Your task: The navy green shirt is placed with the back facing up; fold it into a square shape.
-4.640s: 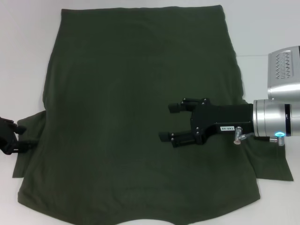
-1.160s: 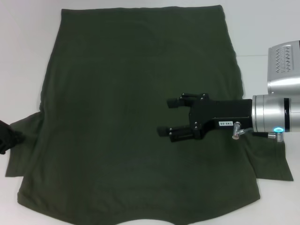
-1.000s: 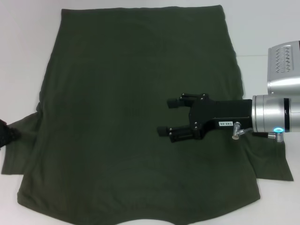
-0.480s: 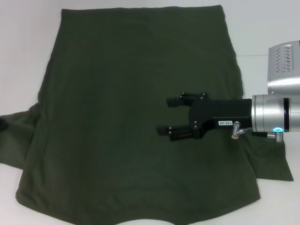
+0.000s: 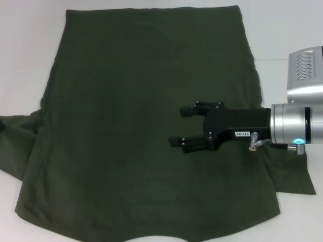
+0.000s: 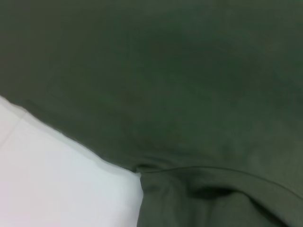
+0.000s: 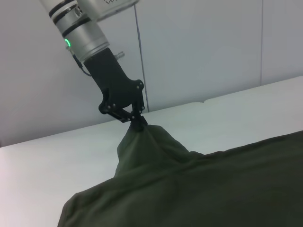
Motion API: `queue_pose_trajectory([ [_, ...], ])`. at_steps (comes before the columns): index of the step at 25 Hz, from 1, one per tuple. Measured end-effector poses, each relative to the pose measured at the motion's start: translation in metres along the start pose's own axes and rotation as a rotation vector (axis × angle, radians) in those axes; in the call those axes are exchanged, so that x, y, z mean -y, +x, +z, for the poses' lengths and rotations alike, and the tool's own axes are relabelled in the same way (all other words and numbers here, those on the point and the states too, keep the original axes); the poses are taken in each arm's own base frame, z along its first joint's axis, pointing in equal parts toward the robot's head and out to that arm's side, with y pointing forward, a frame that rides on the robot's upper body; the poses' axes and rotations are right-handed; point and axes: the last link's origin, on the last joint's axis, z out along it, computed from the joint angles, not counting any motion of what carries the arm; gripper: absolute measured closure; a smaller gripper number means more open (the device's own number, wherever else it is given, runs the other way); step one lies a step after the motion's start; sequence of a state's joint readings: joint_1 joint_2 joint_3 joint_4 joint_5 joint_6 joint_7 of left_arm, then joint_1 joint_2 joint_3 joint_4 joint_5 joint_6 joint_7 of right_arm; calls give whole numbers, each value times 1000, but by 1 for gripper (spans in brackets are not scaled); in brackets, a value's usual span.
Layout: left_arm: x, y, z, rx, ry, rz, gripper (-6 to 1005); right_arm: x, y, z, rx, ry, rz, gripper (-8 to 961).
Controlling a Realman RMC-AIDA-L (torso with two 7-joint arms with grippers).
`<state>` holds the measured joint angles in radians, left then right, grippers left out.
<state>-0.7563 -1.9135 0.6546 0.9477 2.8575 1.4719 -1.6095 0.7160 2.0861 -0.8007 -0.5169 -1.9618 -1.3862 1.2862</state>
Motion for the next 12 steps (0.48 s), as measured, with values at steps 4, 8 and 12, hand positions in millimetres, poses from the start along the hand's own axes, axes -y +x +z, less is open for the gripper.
queue_pose_trajectory([
  [4, 1, 9, -4, 35, 4, 30, 970, 0, -1, 1, 0, 0, -3, 6],
  [8, 3, 17, -11, 58, 8, 56, 970, 1, -2, 1, -1, -1, -6, 6],
  [12, 6, 27, -22, 70, -2, 74, 971, 1, -2, 1, -2, 1, -8, 6],
])
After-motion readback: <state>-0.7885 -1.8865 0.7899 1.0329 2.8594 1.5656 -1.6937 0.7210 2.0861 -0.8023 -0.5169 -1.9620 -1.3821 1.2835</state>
